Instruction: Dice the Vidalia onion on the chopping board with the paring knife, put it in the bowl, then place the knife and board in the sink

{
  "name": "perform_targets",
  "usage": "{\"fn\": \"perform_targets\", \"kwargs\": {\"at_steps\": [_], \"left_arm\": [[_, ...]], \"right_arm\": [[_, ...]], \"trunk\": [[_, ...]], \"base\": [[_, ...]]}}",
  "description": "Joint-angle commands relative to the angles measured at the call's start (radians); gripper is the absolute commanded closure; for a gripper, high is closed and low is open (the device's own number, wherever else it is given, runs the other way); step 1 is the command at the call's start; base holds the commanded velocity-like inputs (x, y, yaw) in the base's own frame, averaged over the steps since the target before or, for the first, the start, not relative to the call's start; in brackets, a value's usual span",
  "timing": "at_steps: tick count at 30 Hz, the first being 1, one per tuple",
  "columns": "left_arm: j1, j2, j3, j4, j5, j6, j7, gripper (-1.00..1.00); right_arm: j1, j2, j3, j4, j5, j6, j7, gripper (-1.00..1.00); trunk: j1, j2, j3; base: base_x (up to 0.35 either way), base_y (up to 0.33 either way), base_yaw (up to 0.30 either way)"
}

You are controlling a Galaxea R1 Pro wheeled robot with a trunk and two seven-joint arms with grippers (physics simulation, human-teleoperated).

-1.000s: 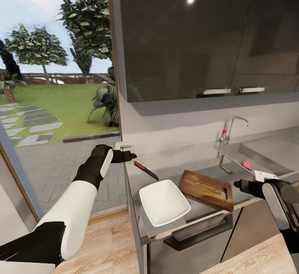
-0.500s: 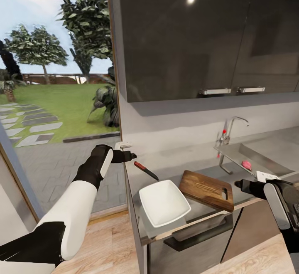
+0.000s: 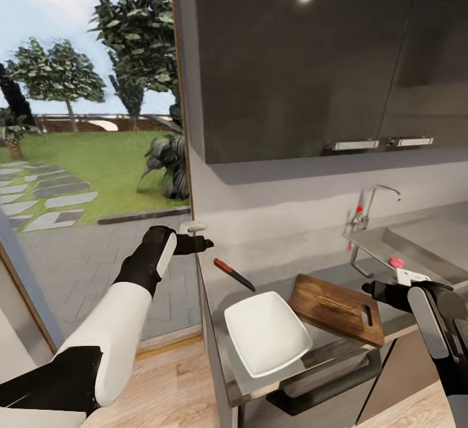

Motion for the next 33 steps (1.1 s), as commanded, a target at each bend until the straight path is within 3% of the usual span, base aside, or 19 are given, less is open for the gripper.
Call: {"fn": "perform_targets", "kwargs": {"at_steps": [1,11,25,31,33], "left_arm": [[0.0,-0.001,0.005,-0.001,0.0,0.005,-0.003,-1.0],[0.0,0.002,0.005,-0.002,0.001,0.005,-0.003,-1.0],[0.0,0.002,0.004,-0.008,0.0,0.03,-0.003,-1.0],[0.01,0.001,0.0,-0.087,0.0,0.037,-0.006,-1.0],[0.023,0.001,-0.016,-0.117,0.0,0.033,-0.007,-1.0]], "right_arm": [[0.0,0.0,0.0,-0.001,-0.011,0.003,-0.009,-1.0],[0.0,0.0,0.0,-0.001,-0.012,0.001,-0.009,-1.0],[0.0,0.0,0.0,-0.001,-0.012,0.001,-0.009,-1.0],[0.0,0.0,0.0,-0.001,-0.012,0.001,-0.009,-1.0],[0.0,0.0,0.0,-0.001,-0.012,0.001,-0.009,-1.0]], "trunk": [[0.0,-0.001,-0.001],[0.0,-0.001,-0.001],[0.0,-0.001,-0.001],[0.0,-0.001,-0.001],[0.0,-0.001,-0.001]], "base": [[0.018,0.009,0.0],[0.005,0.002,-0.017],[0.0,0.039,-0.185],[0.0,0.01,-0.02],[0.0,0.003,-0.005]]}}
